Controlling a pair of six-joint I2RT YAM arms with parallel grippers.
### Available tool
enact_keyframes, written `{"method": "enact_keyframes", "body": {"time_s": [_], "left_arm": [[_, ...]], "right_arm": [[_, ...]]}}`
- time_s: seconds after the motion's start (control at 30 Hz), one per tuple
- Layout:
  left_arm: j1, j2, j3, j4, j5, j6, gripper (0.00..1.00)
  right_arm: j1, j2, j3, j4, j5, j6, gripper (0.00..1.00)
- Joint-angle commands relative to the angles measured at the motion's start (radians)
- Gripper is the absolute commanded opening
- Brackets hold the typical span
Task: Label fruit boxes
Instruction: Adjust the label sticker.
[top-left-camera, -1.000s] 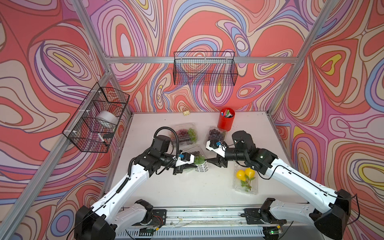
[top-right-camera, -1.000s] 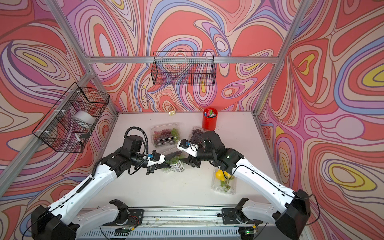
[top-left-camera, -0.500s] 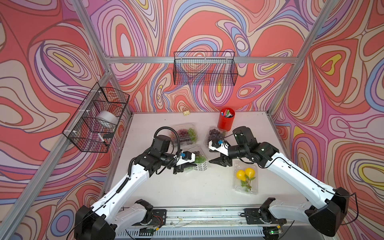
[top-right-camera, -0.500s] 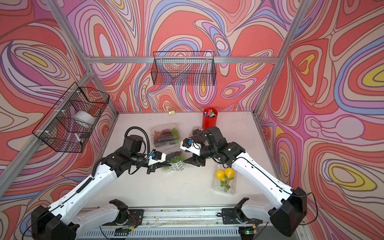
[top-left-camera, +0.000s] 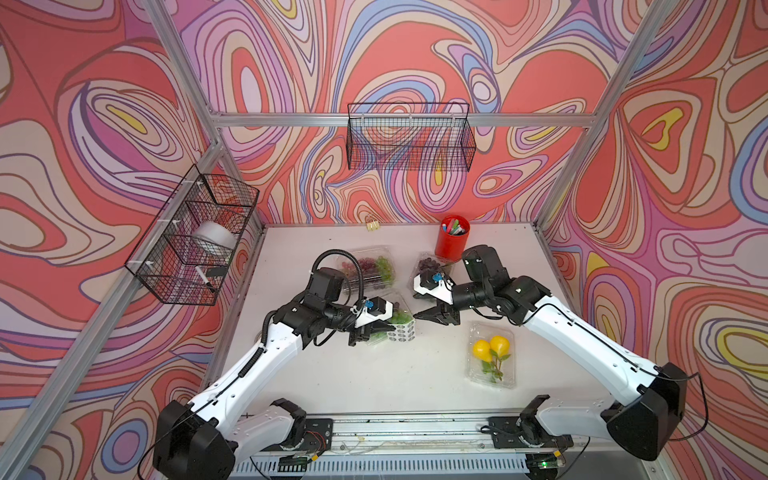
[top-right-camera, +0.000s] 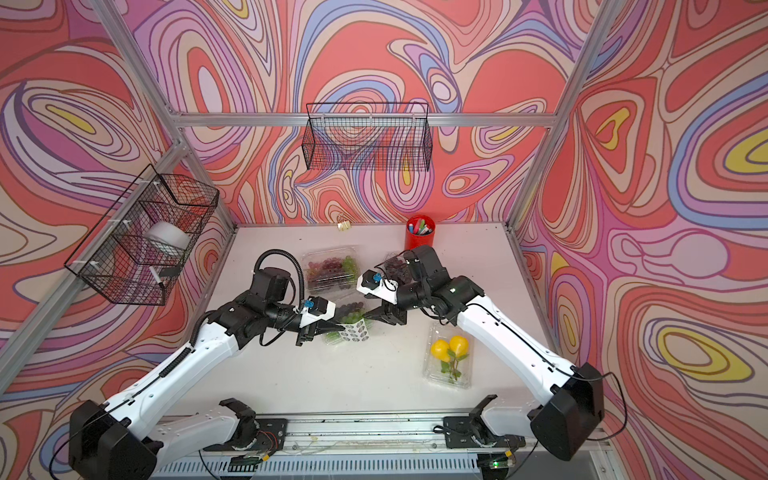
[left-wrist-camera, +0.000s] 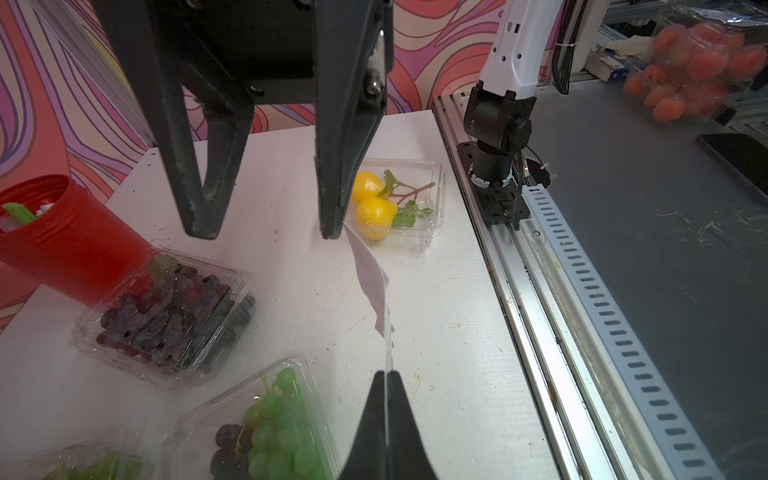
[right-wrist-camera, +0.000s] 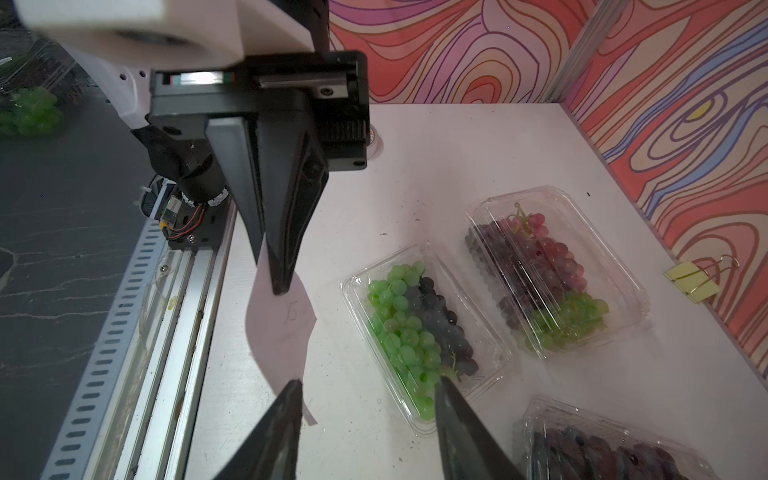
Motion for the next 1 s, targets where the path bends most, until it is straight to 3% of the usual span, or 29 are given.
{"method": "enact_keyframes", "body": {"time_s": [0.0, 0.27, 0.6, 0.97], "left_arm": [[-0.004, 0.006, 0.03, 0.016, 0.025, -0.009, 0.0], [-0.004, 0.007, 0.029, 0.035, -0.004, -0.036, 0.0], [-0.004, 0.01, 0.027, 0.038, -0.022, -0.035, 0.0], [-0.004, 0.012, 0.03, 0.047, 0.025, -0.035, 0.0]], "right_arm": [[0.0, 0.023, 0.021, -0.025, -0.061, -0.013, 0.52], [-0.002, 0.041, 0.031, -0.049, -0.093, -0.014, 0.52], [0.0, -0.076, -0.012, -0.089, 0.027, -0.037, 0.53], [0.0, -0.002, 0.032, -0.089, -0.021, -0.049, 0.52]]}}
